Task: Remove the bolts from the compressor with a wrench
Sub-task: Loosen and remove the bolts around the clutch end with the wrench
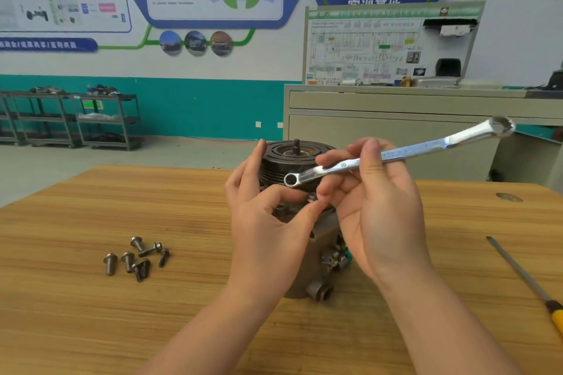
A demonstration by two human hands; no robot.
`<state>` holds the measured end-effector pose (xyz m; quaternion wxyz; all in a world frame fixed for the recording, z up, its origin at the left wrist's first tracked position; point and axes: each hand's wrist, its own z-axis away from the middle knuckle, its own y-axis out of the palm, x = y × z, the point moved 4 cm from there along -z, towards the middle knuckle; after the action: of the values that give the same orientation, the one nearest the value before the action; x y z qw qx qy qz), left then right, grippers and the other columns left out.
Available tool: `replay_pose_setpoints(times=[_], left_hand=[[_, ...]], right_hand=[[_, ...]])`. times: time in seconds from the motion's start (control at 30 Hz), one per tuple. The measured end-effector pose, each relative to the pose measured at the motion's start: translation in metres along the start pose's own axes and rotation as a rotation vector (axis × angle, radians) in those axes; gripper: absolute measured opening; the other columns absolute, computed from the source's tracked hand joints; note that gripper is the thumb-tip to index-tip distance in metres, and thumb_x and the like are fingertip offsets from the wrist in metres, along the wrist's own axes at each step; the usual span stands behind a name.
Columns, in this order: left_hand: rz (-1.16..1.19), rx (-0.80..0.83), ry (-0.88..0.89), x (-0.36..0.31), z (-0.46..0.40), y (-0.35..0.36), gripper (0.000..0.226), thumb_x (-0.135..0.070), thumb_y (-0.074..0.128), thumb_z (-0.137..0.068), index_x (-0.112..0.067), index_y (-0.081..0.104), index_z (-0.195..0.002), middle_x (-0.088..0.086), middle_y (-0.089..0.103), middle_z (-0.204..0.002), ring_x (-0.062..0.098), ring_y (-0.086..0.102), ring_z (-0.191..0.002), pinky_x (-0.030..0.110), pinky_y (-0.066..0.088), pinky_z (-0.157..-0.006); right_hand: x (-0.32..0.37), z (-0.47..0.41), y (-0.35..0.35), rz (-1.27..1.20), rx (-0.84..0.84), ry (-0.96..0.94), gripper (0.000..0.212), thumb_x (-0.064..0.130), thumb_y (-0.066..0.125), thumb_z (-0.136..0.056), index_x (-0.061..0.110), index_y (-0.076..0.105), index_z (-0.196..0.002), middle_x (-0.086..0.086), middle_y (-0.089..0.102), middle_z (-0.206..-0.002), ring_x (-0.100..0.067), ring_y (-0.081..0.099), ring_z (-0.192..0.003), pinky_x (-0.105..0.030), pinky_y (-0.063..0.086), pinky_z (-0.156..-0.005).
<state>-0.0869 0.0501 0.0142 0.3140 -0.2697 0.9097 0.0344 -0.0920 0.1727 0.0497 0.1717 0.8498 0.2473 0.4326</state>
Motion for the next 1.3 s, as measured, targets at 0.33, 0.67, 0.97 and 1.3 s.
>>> replay_pose_setpoints(times=[0.33,0.67,0.97,1.3], left_hand=[[-0.055,0.059,0.003,-0.003,0.002,-0.001,0.008,-0.033,0.075,-0.081,-0.026,0.072,-0.077,-0.008,0.022,-0.157,-0.004,0.017,-0.136,0.001,0.008,-0.104],[-0.100,0.031,-0.002,-0.004,0.000,-0.004,0.022,-0.041,0.074,-0.077,-0.022,0.064,-0.073,-0.009,0.031,-0.147,-0.005,0.022,-0.132,0.003,0.012,-0.104],[-0.131,0.020,0.031,-0.008,0.002,-0.002,0.012,-0.034,0.075,-0.077,-0.024,0.069,-0.076,-0.005,0.038,-0.146,0.007,0.028,-0.131,0.002,0.013,-0.103],[-0.157,0.081,0.059,-0.010,0.002,-0.002,0.013,-0.037,0.064,-0.080,-0.027,0.071,-0.084,-0.001,0.029,-0.154,0.008,0.022,-0.138,0.005,0.010,-0.106]], right_hand=[[0.001,-0.017,-0.043,-0.470,-0.357,0.130,0.030,0.024,0.039,-0.104,0.011,0.049,-0.079,-0.009,0.066,-0.064,-0.010,0.053,-0.044,-0.016,0.044,-0.044],[-0.023,-0.019,-0.059,-0.626,-0.436,0.274,0.027,0.019,0.040,-0.104,0.007,0.050,-0.082,-0.010,0.063,-0.062,-0.008,0.050,-0.040,-0.015,0.042,-0.040],[-0.028,-0.019,-0.060,-0.629,-0.436,0.298,0.029,0.019,0.038,-0.104,0.007,0.049,-0.080,-0.009,0.060,-0.059,-0.007,0.047,-0.038,-0.015,0.039,-0.037],[-0.028,-0.020,-0.064,-0.602,-0.438,0.283,0.030,0.021,0.038,-0.104,0.008,0.049,-0.080,-0.007,0.059,-0.058,-0.006,0.045,-0.039,-0.015,0.038,-0.037]])
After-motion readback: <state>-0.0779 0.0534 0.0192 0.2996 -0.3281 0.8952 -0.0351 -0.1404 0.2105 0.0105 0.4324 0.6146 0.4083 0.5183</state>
